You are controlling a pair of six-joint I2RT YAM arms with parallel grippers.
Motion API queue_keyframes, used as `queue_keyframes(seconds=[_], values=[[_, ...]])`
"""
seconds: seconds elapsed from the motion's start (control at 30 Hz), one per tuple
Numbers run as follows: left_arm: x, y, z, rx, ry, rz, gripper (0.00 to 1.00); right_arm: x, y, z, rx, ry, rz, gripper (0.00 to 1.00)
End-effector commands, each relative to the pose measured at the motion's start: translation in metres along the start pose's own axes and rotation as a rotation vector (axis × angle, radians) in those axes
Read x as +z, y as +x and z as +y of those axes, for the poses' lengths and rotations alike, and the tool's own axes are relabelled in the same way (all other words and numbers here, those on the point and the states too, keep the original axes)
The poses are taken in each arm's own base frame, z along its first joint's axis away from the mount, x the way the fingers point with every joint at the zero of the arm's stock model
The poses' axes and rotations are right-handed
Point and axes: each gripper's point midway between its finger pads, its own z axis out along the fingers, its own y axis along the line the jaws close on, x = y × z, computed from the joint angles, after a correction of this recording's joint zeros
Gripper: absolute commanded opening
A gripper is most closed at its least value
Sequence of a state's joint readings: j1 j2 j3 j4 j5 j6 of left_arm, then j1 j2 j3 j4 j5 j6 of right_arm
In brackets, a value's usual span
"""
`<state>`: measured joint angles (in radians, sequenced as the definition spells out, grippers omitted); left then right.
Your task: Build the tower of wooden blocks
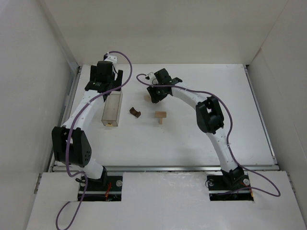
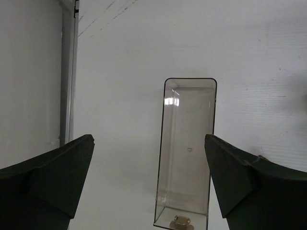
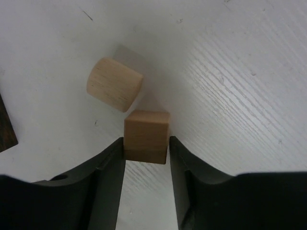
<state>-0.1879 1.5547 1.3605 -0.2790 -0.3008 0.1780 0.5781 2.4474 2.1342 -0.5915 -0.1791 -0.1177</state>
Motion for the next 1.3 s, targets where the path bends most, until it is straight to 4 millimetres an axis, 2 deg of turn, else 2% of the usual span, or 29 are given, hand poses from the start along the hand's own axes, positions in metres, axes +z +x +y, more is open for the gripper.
queue_keyframes(seconds=[0.0,0.07,0.1,0.13,0.2,0.3,0.33,0.37,0.43,0.47,0.53,0.57,0.6,0.63,0.67,0.7,0.73,0.8,0.83,0.87,0.9,0.93,1.0,1.1,1.27], values=[[-0.003,-0.015,0.007,-0.052,-0.031,-0.048,1.00,-0.001,-0.027,0.009,-0.029,-0.004,-0.076,0.46],[-0.002,-0.011,0.007,-0.048,-0.030,-0.039,1.00,-0.001,-0.027,0.007,-0.028,0.005,-0.076,0.36],[-0.002,-0.011,0.007,-0.048,-0.030,-0.039,1.00,-0.001,-0.027,0.007,-0.028,0.006,-0.076,0.26],[-0.002,-0.011,0.007,-0.048,-0.030,-0.039,1.00,-0.005,-0.034,0.007,-0.032,0.007,-0.096,0.23],[-0.002,-0.011,0.007,-0.048,-0.030,-0.039,1.00,-0.015,-0.046,0.004,-0.037,0.034,-0.134,0.12],[-0.002,-0.011,0.005,-0.048,-0.019,-0.040,1.00,-0.041,-0.070,0.000,-0.070,0.075,-0.208,0.02],[-0.001,-0.008,0.004,-0.045,-0.018,-0.032,1.00,-0.047,-0.071,-0.002,-0.083,0.088,-0.214,0.00],[-0.004,-0.010,0.003,-0.048,-0.009,-0.041,1.00,-0.073,-0.089,-0.001,-0.106,0.108,-0.266,0.00],[-0.003,-0.006,0.001,-0.045,0.001,-0.034,1.00,-0.098,-0.097,-0.011,-0.171,0.177,-0.289,0.00],[-0.003,-0.007,-0.001,-0.044,0.013,-0.035,1.00,-0.130,-0.111,-0.011,-0.198,0.210,-0.336,0.00],[-0.002,-0.005,-0.006,-0.044,0.036,-0.037,1.00,-0.158,-0.118,-0.013,-0.275,0.245,-0.360,0.00],[-0.002,-0.005,-0.006,-0.044,0.036,-0.037,1.00,-0.165,-0.113,-0.017,-0.300,0.244,-0.352,0.00],[-0.003,-0.006,-0.008,-0.056,0.048,-0.047,1.00,-0.194,-0.121,-0.014,-0.338,0.243,-0.395,0.00],[-0.003,-0.007,-0.009,-0.056,0.057,-0.048,1.00,-0.202,-0.116,-0.004,-0.432,0.192,-0.387,0.00],[-0.003,-0.007,-0.009,-0.056,0.057,-0.048,1.00,-0.202,-0.101,0.003,-0.486,0.151,-0.358,0.00],[-0.003,-0.009,-0.009,-0.059,0.056,-0.057,1.00,-0.224,-0.102,0.020,-0.624,0.090,-0.398,0.00],[-0.003,-0.009,-0.009,-0.059,0.056,-0.057,1.00,-0.230,-0.094,0.029,-0.692,0.050,-0.394,0.00],[-0.003,-0.011,-0.009,-0.061,0.056,-0.065,1.00,-0.229,-0.058,0.043,-0.800,-0.053,-0.331,0.00],[-0.006,-0.014,-0.007,-0.065,0.055,-0.075,1.00,-0.243,-0.052,0.052,-0.855,-0.079,-0.348,0.00],[-0.006,-0.014,-0.007,-0.065,0.055,-0.076,1.00,-0.244,-0.044,0.059,-0.923,-0.122,-0.356,0.00],[-0.006,-0.014,-0.006,-0.065,0.045,-0.075,1.00,-0.237,-0.024,0.063,-0.937,-0.162,-0.322,0.00],[-0.006,-0.014,-0.006,-0.065,0.045,-0.075,1.00,-0.242,-0.021,0.066,-0.964,-0.174,-0.336,0.00],[-0.009,-0.016,-0.005,-0.068,0.045,-0.083,1.00,-0.235,-0.001,0.074,-1.021,-0.247,-0.306,0.00],[-0.008,-0.012,-0.007,-0.065,0.054,-0.076,1.00,-0.229,0.013,0.086,-1.067,-0.353,-0.291,0.00],[-0.013,-0.013,-0.007,-0.067,0.063,-0.084,1.00,-0.218,0.010,0.094,-1.057,-0.431,-0.294,0.00]])
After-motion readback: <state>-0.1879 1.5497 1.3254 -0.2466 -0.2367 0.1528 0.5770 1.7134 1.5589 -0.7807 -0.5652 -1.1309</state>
